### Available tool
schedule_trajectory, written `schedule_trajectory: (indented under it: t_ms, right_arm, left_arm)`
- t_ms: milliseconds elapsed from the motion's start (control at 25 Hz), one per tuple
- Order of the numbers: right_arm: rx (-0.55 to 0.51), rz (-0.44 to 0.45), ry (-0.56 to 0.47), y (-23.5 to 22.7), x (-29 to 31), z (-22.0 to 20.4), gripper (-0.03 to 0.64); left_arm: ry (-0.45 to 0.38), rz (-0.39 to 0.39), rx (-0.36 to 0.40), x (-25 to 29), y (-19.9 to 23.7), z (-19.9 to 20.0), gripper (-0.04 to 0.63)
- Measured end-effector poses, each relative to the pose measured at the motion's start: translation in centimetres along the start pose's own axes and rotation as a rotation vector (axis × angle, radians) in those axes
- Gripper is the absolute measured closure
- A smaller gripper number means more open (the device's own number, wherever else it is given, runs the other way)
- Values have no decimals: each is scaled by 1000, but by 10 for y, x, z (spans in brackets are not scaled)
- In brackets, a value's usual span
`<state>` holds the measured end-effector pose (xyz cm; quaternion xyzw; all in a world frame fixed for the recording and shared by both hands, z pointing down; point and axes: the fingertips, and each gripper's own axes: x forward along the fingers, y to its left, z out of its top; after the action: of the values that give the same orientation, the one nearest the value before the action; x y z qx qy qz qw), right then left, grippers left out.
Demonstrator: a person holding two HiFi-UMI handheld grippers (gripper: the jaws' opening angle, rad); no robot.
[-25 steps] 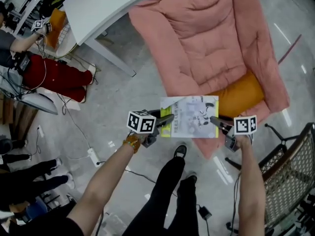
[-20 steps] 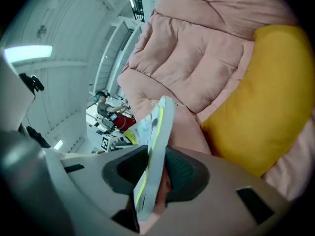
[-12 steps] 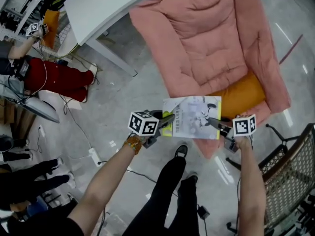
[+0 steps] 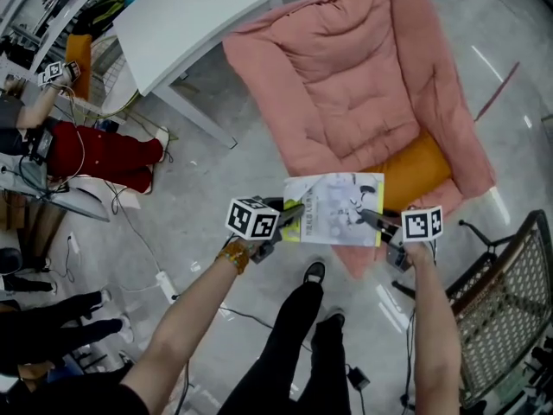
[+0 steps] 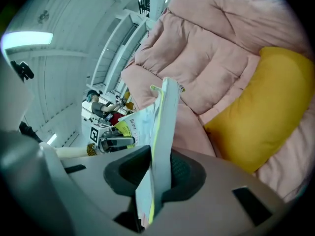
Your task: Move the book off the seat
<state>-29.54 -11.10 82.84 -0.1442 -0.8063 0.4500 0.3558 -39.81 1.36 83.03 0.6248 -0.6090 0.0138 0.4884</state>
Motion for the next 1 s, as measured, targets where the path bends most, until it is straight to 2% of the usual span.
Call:
schedule_trajectory:
  t_ms: [320,560,1000]
  right_arm:
    - [24,-39,-62,33,-31,11,532]
    - [-11,-57,-99,62,-51,34,531]
    - [2,-119,-173,96,-77,72,531]
  left_arm:
    - [15,4,47,-18,-31,30,511]
    - [12,-17,62,-33,-53,58,511]
    - [13,-20,107,-50,-75,112,506]
